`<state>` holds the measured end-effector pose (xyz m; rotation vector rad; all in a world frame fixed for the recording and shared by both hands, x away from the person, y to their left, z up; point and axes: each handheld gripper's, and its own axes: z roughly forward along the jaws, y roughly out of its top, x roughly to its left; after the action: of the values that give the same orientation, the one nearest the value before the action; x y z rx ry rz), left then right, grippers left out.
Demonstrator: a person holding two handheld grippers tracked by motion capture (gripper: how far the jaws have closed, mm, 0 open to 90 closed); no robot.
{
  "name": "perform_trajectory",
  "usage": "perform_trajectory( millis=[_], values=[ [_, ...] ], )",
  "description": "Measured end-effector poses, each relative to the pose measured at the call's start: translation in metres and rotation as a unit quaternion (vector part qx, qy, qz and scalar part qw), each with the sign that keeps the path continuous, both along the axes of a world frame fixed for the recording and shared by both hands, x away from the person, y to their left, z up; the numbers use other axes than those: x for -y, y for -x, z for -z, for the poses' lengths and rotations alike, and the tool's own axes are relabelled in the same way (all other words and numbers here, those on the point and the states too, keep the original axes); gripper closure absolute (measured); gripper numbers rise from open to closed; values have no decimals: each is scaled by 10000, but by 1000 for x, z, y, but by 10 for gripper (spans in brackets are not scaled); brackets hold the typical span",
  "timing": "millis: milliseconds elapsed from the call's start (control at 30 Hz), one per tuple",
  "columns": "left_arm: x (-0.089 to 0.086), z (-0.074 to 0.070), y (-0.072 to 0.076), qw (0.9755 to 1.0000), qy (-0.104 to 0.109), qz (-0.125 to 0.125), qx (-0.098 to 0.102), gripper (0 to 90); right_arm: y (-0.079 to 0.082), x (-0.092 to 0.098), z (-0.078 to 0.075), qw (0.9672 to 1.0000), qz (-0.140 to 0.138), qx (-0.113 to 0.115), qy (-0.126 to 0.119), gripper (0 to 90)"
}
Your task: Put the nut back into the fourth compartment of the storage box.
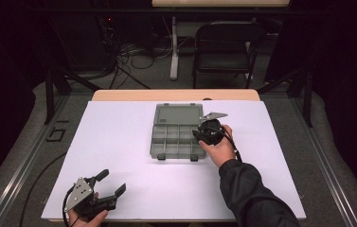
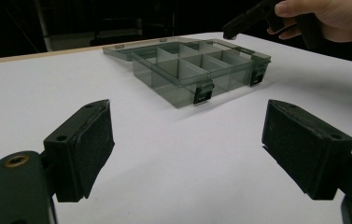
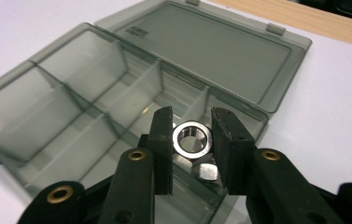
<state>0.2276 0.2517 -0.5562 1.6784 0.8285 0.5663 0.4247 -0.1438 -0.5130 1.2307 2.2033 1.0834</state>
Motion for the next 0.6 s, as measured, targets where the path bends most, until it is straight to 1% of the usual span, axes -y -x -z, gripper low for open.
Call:
perform_trajectory(
  millis=[67, 100, 300, 567, 600],
  values=[
    [0, 0, 0, 10000, 0, 0, 6, 167, -3, 2, 3, 10000, 75, -47, -22, 702],
    [0, 0, 0, 10000, 1, 0, 2, 167, -4, 2, 4, 9999, 109, -36, -20, 702],
    [0, 0, 0, 10000, 12, 0, 7, 166, -7, 2, 7, 9998, 168, -63, -2, 702],
    [-1, 0, 0, 10000, 6, 17, -4, 167, -8, 0, 9, 9999, 164, -30, 14, 701],
    [-1, 0, 0, 10000, 5, 17, -4, 167, -8, 0, 9, 9999, 159, 12, -27, 701]
  ],
)
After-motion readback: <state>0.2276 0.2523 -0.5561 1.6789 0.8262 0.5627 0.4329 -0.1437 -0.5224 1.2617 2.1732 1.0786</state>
